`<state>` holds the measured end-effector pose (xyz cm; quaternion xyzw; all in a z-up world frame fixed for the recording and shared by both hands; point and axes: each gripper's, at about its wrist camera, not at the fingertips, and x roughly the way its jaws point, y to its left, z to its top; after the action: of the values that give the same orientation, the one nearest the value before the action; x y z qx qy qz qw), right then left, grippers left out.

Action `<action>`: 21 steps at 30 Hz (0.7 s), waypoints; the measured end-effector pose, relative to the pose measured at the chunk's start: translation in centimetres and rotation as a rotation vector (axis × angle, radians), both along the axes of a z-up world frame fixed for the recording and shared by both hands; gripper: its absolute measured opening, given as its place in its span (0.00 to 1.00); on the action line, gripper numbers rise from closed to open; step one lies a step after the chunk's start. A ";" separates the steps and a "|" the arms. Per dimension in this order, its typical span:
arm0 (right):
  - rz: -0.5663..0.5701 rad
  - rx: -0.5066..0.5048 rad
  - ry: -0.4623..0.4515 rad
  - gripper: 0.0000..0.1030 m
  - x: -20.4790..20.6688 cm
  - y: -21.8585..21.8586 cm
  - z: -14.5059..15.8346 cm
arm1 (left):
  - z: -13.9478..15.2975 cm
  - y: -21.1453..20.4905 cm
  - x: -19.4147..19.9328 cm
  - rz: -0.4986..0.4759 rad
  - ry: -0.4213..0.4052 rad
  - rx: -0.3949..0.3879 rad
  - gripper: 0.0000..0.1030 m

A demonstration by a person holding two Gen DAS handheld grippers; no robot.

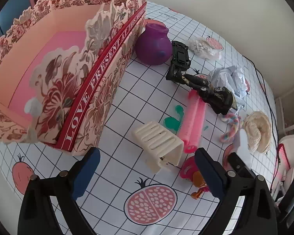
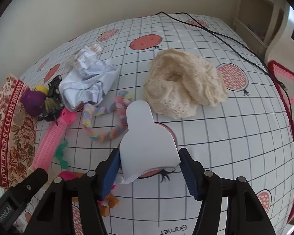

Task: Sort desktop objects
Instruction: 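Grasp the white paper cutout with the right tool while the left tool grasps the white basket, then lift the white basket and paper cutout and carry both over the gift box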

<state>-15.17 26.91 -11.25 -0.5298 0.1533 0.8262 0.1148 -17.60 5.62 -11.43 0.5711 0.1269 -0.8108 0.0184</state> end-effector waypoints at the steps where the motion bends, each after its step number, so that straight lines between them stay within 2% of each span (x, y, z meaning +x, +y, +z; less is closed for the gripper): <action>1: 0.001 -0.005 0.004 0.61 0.0 0.0 -0.2 | 0.0 0.1 0.0 -0.006 0.003 -0.009 0.92; 4: 0.009 -0.006 0.006 0.61 0.1 0.0 -0.2 | -0.1 0.5 0.0 -0.022 0.007 -0.031 0.87; 9: 0.011 -0.014 0.005 0.61 -0.1 0.3 -0.2 | -0.7 1.1 -0.2 -0.059 -0.004 -0.060 0.64; 15: 0.001 -0.039 0.004 0.61 0.3 0.5 0.0 | -1.2 1.2 -0.7 -0.069 -0.008 -0.060 0.35; 21: -0.002 -0.054 0.016 0.61 0.5 0.5 0.5 | -0.9 1.2 -1.3 -0.085 0.011 -0.050 0.30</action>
<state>-14.67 27.46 -10.74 -0.5261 0.1771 0.8258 0.0999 -18.87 6.82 -12.38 0.5708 0.0822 -0.8170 -0.0023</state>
